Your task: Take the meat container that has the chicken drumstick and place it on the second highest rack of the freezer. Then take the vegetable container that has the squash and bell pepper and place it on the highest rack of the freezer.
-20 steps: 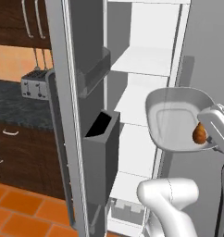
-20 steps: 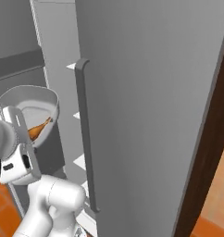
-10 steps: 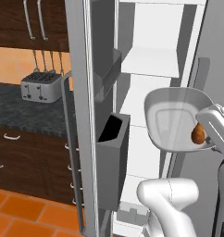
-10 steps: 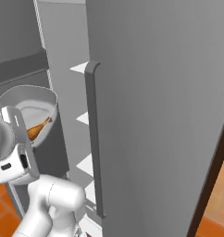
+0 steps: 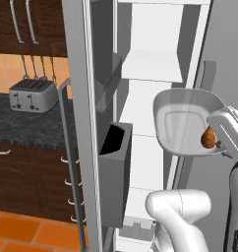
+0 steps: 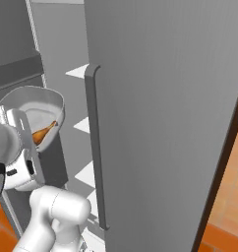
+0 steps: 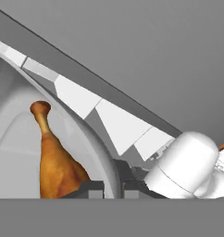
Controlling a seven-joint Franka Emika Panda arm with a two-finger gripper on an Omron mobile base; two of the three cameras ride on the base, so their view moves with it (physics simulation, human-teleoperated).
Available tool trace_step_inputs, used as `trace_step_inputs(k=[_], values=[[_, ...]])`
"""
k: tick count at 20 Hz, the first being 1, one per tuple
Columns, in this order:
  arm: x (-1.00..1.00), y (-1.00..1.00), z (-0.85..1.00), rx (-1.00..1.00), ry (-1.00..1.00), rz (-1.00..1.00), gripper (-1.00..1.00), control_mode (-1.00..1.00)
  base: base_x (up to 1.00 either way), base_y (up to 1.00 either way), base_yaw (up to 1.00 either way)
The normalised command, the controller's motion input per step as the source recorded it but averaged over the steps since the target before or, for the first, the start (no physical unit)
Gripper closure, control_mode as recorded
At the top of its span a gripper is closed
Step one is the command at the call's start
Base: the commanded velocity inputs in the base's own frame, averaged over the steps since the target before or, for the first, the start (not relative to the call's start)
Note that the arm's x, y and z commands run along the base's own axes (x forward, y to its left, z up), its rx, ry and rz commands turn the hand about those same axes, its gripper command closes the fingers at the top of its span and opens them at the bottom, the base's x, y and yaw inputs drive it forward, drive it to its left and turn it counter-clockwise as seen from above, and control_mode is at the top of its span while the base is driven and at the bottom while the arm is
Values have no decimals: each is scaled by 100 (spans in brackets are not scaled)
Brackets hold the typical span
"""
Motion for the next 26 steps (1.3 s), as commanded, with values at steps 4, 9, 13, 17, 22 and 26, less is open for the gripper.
trace_step_inputs(k=[4,9,13,17,22,26], values=[[73,12,-6,20,-11,0,100,-100,0,0,0],[65,55,-19,10,-8,0,100,-100,0,0,0],[56,29,-19,7,-3,-1,100,-100,0,0,0],[16,1,-29,0,7,-9,100,-100,0,0,0],[3,-14,-38,1,5,-7,100,-100,0,0,0],[19,-33,-17,9,-2,0,100,-100,0,0,0]])
